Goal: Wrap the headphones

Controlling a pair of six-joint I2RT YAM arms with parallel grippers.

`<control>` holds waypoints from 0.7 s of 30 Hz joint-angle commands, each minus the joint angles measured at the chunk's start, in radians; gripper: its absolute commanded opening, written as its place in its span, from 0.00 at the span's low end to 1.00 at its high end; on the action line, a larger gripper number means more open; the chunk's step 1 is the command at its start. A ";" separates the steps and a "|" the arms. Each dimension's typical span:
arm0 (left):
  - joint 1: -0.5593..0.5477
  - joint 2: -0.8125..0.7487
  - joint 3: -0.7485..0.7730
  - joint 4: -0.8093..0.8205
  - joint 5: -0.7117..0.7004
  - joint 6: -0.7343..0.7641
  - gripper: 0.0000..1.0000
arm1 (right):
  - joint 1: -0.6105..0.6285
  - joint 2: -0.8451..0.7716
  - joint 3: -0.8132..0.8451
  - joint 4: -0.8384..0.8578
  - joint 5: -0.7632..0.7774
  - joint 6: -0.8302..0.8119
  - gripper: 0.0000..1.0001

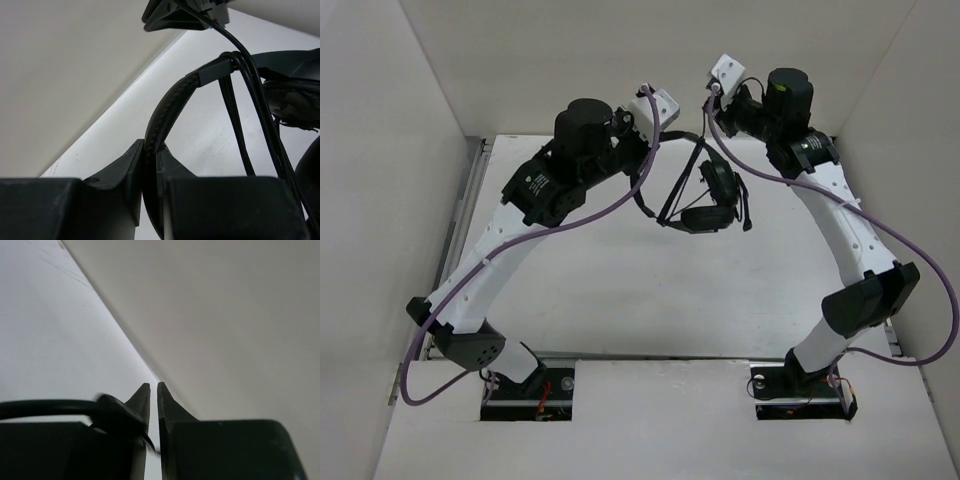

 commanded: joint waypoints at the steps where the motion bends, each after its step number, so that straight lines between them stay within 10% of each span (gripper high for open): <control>1: -0.012 -0.002 0.122 -0.003 0.122 -0.088 0.00 | -0.030 0.007 0.024 0.022 -0.249 0.204 0.17; 10: 0.025 0.053 0.291 -0.023 0.176 -0.177 0.00 | 0.003 -0.030 -0.193 0.270 -0.717 0.642 0.19; 21: 0.117 0.047 0.309 0.032 0.145 -0.216 0.00 | 0.037 -0.046 -0.467 1.063 -0.867 1.394 0.16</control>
